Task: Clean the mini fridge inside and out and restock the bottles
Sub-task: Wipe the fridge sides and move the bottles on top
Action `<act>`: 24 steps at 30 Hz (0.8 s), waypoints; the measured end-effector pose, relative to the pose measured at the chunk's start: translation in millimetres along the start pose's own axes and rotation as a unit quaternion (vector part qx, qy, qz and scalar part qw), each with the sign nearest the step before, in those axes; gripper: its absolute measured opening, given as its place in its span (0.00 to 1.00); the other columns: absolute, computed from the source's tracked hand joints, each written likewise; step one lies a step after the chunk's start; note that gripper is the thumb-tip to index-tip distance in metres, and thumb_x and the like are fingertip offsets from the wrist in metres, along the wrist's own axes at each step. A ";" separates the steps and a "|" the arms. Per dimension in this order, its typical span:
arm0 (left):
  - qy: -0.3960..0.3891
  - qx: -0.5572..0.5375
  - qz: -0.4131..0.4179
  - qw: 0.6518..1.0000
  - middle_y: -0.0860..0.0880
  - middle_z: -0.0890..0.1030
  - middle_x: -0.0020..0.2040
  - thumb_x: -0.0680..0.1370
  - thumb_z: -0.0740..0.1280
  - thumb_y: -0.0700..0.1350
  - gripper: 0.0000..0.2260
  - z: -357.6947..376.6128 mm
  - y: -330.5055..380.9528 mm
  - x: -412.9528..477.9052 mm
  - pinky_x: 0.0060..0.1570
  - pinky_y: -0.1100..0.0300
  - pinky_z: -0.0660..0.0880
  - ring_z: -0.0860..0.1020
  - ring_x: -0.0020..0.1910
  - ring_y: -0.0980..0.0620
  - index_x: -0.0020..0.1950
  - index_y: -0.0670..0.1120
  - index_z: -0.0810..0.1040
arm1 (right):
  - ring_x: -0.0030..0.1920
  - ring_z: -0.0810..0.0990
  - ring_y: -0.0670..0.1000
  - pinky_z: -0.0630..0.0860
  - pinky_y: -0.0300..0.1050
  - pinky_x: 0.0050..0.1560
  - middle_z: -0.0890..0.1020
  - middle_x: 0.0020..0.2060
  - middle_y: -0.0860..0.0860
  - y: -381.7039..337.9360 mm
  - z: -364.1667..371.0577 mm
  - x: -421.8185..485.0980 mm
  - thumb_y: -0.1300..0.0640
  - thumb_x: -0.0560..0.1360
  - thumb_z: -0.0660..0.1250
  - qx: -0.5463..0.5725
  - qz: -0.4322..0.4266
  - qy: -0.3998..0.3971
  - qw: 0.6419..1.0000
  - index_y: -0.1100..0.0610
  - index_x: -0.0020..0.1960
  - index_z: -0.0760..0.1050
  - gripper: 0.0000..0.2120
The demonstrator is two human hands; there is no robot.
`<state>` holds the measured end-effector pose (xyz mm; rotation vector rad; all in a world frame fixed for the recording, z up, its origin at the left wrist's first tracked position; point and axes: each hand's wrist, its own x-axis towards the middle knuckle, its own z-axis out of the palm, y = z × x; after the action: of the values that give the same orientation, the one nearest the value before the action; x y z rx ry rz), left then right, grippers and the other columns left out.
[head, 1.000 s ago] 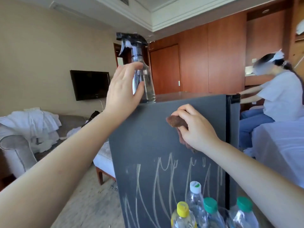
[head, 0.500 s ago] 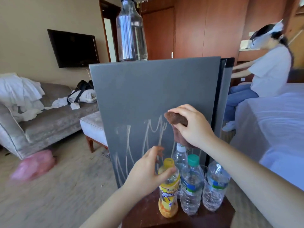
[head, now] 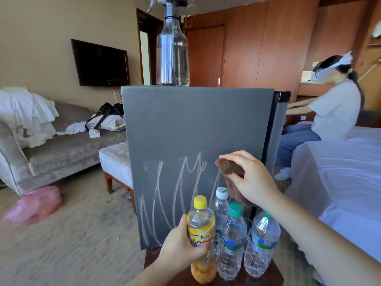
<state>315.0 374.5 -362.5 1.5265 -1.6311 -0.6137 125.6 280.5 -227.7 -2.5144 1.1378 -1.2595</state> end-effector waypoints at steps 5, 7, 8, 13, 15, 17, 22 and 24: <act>0.041 -0.053 0.066 0.996 0.59 0.83 0.48 0.68 0.77 0.48 0.25 -62.1 51.0 -6.1 0.50 0.58 0.78 0.81 0.47 0.60 0.60 0.58 0.70 | 0.50 0.78 0.44 0.67 0.26 0.48 0.79 0.51 0.43 -11.8 -8.1 13.8 0.63 0.69 0.74 0.064 0.055 0.110 0.990 0.48 0.56 0.72 0.21; 0.074 -0.056 0.066 0.994 0.58 0.83 0.49 0.67 0.78 0.49 0.26 -95.1 60.3 -18.2 0.50 0.58 0.78 0.82 0.48 0.59 0.60 0.58 0.71 | 0.48 0.79 0.43 0.67 0.24 0.46 0.80 0.48 0.45 -29.2 -8.4 28.0 0.61 0.68 0.75 0.124 0.075 0.149 0.978 0.49 0.52 0.72 0.18; 0.093 -0.056 0.057 0.992 0.58 0.84 0.49 0.66 0.78 0.51 0.26 -111.6 60.9 -25.1 0.51 0.57 0.79 0.82 0.48 0.58 0.60 0.59 0.72 | 0.49 0.79 0.44 0.68 0.26 0.48 0.79 0.48 0.45 -41.6 -8.3 37.4 0.61 0.68 0.76 0.150 0.064 0.168 0.972 0.49 0.51 0.73 0.17; 0.191 0.056 0.008 0.980 0.59 0.83 0.45 0.60 0.73 0.63 0.25 -164.3 34.7 -51.5 0.48 0.52 0.78 0.81 0.44 0.58 0.53 0.58 0.74 | 0.53 0.75 0.48 0.69 0.36 0.58 0.79 0.50 0.49 -109.4 30.9 84.6 0.64 0.67 0.74 0.133 -0.117 0.283 0.943 0.53 0.53 0.81 0.16; 0.231 0.113 -0.009 0.966 0.60 0.82 0.42 0.59 0.72 0.66 0.26 -170.1 23.3 -56.9 0.44 0.51 0.78 0.80 0.41 0.57 0.50 0.56 0.73 | 0.55 0.73 0.53 0.69 0.41 0.61 0.79 0.53 0.52 -125.5 65.3 94.8 0.66 0.69 0.70 0.119 -0.177 0.312 0.926 0.55 0.56 0.82 0.17; 0.255 0.136 -0.039 0.957 0.58 0.81 0.40 0.58 0.71 0.69 0.27 -170.5 9.7 -61.4 0.42 0.49 0.77 0.79 0.40 0.55 0.49 0.55 0.71 | 0.59 0.73 0.56 0.69 0.47 0.65 0.79 0.57 0.56 -121.3 105.9 94.2 0.68 0.74 0.64 0.110 -0.235 0.272 0.927 0.57 0.58 0.81 0.16; 0.289 0.081 -0.111 0.947 0.55 0.82 0.39 0.57 0.71 0.68 0.29 -160.1 -30.3 -78.1 0.43 0.51 0.77 0.79 0.40 0.54 0.51 0.55 0.72 | 0.70 0.69 0.55 0.66 0.49 0.71 0.75 0.66 0.53 -73.7 195.0 24.7 0.68 0.79 0.56 0.055 -0.300 0.139 0.942 0.57 0.64 0.78 0.19; 0.286 0.067 -0.139 0.946 0.58 0.82 0.39 0.56 0.72 0.67 0.28 -152.0 -43.0 -83.0 0.43 0.53 0.77 0.78 0.39 0.56 0.50 0.56 0.72 | 0.72 0.66 0.53 0.65 0.49 0.71 0.72 0.69 0.50 -56.3 223.9 -12.2 0.68 0.78 0.56 0.047 -0.305 0.064 0.949 0.55 0.66 0.76 0.21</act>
<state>459.1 474.7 -330.1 1.8379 -1.0395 -0.1680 316.0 279.2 -358.7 -2.8440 0.2842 -1.5711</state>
